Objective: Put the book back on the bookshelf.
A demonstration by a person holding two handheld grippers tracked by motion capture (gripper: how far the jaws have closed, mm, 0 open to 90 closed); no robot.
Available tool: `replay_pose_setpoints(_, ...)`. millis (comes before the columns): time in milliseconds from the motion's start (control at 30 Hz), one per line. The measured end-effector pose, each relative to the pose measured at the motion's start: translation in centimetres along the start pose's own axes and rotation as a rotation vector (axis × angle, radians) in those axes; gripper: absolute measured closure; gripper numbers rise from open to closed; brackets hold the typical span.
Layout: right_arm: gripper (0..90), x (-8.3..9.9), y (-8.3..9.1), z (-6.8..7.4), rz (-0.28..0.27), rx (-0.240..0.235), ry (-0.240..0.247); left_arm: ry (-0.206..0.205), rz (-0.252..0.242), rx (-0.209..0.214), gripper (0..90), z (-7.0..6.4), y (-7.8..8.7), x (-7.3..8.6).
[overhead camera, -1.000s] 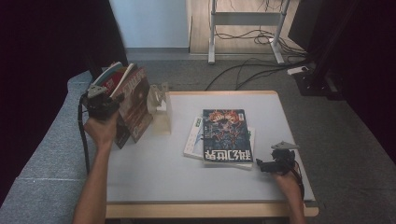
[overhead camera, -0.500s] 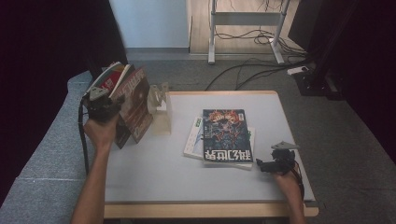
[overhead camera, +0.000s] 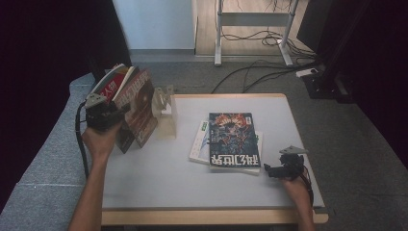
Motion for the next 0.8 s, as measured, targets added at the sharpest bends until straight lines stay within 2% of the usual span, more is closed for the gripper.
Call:
replay_pose_setpoints(367, 0.0, 0.0, 0.0, 0.0, -0.001, 0.000, -0.001, -0.016, 0.008, 0.044, 37.6, -0.7, 1.4, 0.8)
replay_pose_setpoints(800, 0.0, 0.0, 0.0, 0.0, -0.001, 0.000, 0.001, -0.047, -0.002, 0.072, 20.1, -1.9, 3.4, 1.8)
Point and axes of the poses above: each handheld gripper's, and its own axes: y roughly backward along the jaws, x roughly out of its underside, z roughly to its left, the point moved 6 cm from there along -y, roughly forward along the jaws, and after that the axes turned 7 degrees about y, right-handed, at the moved point
